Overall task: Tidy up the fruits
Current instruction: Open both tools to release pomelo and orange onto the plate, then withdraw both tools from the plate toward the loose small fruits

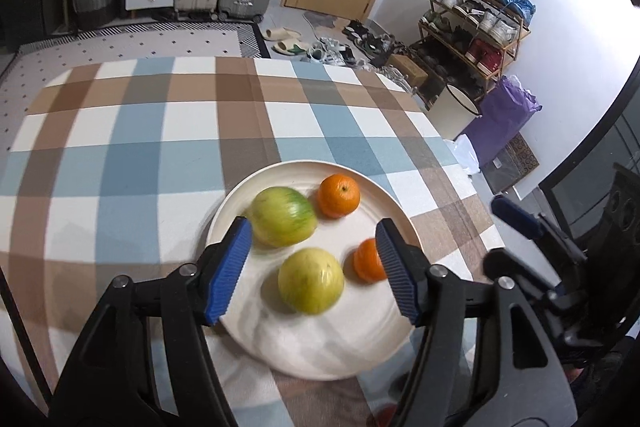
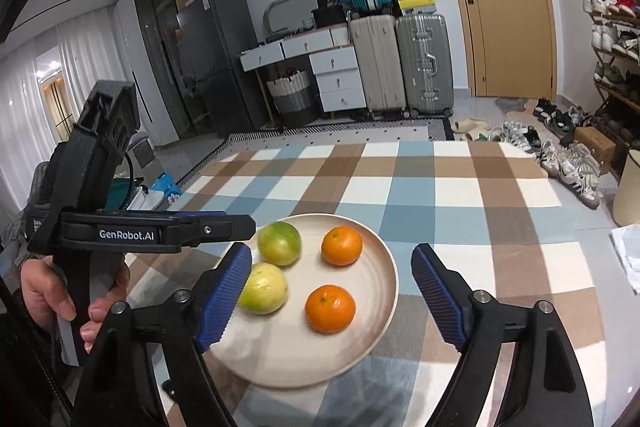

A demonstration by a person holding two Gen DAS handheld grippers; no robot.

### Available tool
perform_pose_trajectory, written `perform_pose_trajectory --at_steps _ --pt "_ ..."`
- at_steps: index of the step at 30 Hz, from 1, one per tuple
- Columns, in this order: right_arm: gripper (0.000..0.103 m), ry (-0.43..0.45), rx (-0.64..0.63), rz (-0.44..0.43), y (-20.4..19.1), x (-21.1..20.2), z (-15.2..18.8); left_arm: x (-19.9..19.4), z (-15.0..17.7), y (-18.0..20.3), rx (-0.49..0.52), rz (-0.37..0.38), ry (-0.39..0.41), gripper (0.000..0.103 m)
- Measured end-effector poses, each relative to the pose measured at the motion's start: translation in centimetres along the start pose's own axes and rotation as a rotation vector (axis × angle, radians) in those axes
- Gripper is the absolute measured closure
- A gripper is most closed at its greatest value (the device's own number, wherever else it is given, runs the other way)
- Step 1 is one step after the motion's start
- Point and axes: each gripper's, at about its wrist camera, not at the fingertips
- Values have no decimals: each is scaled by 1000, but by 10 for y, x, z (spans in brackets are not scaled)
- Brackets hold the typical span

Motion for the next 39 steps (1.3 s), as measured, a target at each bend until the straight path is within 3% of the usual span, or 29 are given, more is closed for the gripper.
perform_pose_trajectory --at_steps 2,12,21,27,39 --pt "15 11 -8 2 -8 -12 1 -14 8 0 -2 -18 14 33" --pt "8 38 -50 0 -50 -60 20 -89 56 3 -1 -128 126 22" --pt "2 58 -72 -14 -79 -95 42 -136 92 1 -24 -161 163 14" --pt "2 60 -86 -10 -94 -109 53 -158 116 -1 -46 -181 185 4" --pt "1 24 -70 -30 -109 -121 85 -179 159 -4 -83 -221 191 1"
Point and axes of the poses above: each gripper's, at about its wrist camera, not at the fingertips, and x roughly the way its jaws point, y to its right, z to its underside, and after that the axes turned 13 degrees about -z, right-handed
